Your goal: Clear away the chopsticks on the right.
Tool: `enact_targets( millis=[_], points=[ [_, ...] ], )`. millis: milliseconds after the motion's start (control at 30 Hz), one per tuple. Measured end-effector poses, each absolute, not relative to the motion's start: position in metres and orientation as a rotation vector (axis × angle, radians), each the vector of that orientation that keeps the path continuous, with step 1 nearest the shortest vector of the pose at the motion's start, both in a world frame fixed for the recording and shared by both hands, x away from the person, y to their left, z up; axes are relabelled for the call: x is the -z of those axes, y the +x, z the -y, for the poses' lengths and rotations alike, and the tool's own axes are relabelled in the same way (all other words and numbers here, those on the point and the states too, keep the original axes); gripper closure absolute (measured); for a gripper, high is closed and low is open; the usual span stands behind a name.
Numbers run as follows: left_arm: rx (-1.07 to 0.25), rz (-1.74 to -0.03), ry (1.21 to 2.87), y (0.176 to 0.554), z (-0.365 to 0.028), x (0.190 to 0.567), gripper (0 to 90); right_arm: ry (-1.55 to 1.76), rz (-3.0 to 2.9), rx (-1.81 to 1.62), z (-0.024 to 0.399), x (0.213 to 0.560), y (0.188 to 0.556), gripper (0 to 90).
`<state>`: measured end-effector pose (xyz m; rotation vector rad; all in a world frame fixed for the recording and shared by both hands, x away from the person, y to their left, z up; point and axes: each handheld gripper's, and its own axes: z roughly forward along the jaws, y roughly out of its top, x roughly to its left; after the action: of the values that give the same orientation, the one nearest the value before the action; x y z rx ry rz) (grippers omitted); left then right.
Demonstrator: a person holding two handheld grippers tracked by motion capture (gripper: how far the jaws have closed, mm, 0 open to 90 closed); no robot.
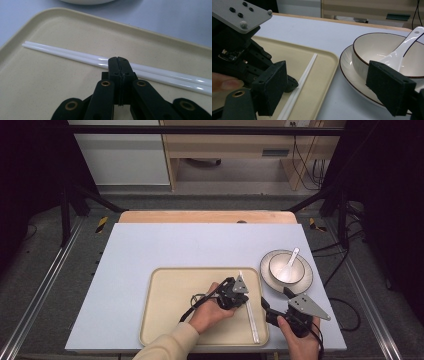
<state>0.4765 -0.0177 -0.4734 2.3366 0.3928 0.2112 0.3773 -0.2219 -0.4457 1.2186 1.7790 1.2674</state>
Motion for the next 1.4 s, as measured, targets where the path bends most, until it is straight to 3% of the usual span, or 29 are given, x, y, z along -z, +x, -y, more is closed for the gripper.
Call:
enact_targets(
  millis=[233,467,700,833,933,1000,1033,1067,1267,1400],
  points=[
    [-0.249,-0.356,2.307,0.47,0.002,0.462,89.6,1.195,-1.77,-1.272,0.223,0.447,0.377,18.5],
    [-0.361,-0.399,2.166,0.45,-0.074,0.44,83.8,1.111,-1.759,-1.301,0.218,0.447,0.374,18.8],
    [-0.48,-0.548,2.023,0.434,-0.16,0.432,64.9,1.07,-1.736,-1.309,0.215,0.448,0.374,18.0],
    [-0.53,-0.594,1.966,0.427,-0.185,0.427,57.0,1.063,-1.73,-1.303,0.214,0.448,0.374,17.4],
    [-0.578,-0.623,1.926,0.422,-0.2,0.424,45.4,1.054,-1.728,-1.306,0.213,0.448,0.374,16.2],
    [-0.593,-0.636,1.904,0.42,-0.209,0.421,43.3,1.06,-1.725,-1.308,0.213,0.448,0.374,15.8],
    [-0.605,-0.642,1.89,0.419,-0.213,0.42,36.9,1.059,-1.724,-1.309,0.213,0.447,0.375,15.0],
    [-0.618,-0.646,1.878,0.418,-0.218,0.419,36.9,1.059,-1.724,-1.309,0.213,0.447,0.375,15.0],
    [-0.679,-0.688,1.773,0.41,-0.251,0.415,15.2,1.056,-1.717,-1.32,0.213,0.447,0.375,12.3],
    [-0.715,-0.733,1.717,0.402,-0.277,0.42,8.2,1.051,-1.717,-1.314,0.213,0.447,0.375,10.6]
  ],
)
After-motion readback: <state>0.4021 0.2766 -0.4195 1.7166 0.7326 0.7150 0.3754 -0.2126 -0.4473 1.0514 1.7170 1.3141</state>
